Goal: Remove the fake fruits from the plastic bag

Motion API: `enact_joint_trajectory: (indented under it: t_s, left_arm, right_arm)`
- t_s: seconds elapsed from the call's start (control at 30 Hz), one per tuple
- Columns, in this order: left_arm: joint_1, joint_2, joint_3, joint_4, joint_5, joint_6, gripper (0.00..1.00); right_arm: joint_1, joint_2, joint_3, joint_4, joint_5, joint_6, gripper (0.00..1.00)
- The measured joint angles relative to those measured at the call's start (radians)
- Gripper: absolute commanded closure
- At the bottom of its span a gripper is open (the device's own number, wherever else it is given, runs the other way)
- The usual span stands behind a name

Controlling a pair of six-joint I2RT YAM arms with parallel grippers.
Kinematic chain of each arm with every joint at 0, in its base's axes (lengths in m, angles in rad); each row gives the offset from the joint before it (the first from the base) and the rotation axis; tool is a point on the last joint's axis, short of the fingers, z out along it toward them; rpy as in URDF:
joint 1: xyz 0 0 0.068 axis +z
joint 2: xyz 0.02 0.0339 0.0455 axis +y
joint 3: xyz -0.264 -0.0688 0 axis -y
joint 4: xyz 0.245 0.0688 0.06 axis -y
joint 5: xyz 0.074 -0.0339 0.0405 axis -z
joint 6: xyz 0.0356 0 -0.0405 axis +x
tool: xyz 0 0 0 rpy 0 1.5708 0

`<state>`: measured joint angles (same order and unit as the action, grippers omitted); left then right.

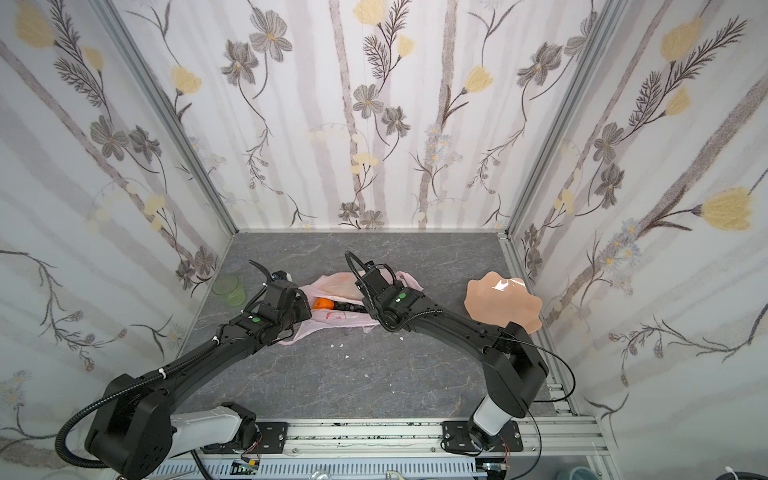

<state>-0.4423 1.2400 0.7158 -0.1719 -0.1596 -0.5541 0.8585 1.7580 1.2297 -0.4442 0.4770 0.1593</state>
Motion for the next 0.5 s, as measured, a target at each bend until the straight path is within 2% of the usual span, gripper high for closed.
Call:
enact_joint_trajectory:
  t_s: [0.3,0.5]
  left_arm:
    - [0.002,0.001,-0.006,0.004,0.002,0.000,0.95]
    - [0.003,0.001,-0.006,0.004,0.003,0.000,0.95]
  right_arm:
    - [0.033,-0.102,-0.078,-0.021,-0.018,-0.131,0.08]
    - [0.042,-0.108,-0.093,-0.060,0.044,-0.174,0.06]
